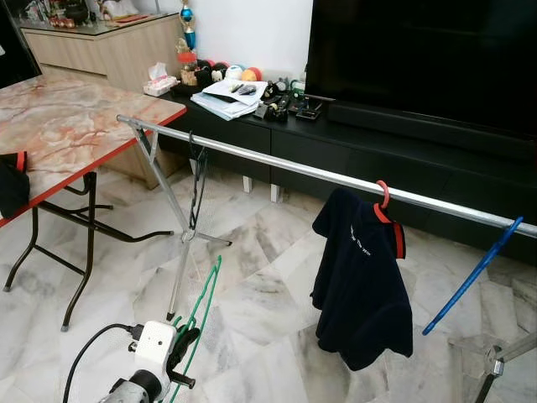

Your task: Hang hanger

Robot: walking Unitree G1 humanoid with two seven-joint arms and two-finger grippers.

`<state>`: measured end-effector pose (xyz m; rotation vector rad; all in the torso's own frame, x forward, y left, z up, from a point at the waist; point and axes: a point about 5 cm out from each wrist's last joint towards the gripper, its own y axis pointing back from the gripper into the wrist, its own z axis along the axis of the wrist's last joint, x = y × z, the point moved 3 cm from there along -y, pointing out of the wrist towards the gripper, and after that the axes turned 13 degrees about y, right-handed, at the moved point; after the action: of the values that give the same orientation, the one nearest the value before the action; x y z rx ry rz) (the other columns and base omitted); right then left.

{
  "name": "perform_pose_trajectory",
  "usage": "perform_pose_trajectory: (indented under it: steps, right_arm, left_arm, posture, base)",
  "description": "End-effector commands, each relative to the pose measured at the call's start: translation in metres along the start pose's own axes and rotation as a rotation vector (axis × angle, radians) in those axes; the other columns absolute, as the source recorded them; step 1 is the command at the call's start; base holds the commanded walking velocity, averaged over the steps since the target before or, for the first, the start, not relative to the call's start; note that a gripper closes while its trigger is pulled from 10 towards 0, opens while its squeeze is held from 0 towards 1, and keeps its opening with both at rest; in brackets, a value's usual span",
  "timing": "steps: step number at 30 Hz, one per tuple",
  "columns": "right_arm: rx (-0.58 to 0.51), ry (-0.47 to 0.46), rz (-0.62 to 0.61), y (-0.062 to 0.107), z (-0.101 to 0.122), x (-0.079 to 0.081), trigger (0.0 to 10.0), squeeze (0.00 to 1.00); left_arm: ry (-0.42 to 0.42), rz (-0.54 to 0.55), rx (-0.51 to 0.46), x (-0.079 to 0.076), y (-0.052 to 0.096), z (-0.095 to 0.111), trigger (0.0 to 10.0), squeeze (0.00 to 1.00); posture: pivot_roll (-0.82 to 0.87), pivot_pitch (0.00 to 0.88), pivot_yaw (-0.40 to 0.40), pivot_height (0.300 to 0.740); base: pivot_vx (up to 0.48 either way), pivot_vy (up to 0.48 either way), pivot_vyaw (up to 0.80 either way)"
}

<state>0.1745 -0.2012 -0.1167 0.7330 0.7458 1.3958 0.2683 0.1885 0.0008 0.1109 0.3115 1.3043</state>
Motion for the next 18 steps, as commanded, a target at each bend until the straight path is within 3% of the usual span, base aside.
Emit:
perform_pose_trajectory:
  steps: [1,18]
  right_arm:
    - [0.012,0.007,0.002,0.0,-0.003,0.001,10.0,0.0]
    - [0.014,0.035,0.01,0.0,-0.003,0.001,10.0,0.0]
  left_arm:
    - [0.016,-0.002,0.01,0.001,0.0,0.0,10.0,0.0]
    - [0.003,-0.042,0.025,-0.01,-0.008,0.003,10.0,0.0]
  posture:
    - [0.05,0.048,0.029,0.74]
    - [0.05,0.03,0.032,0.74]
  base:
    - [0.0,0.0,0.0]
    - [0.028,0.0,0.0]
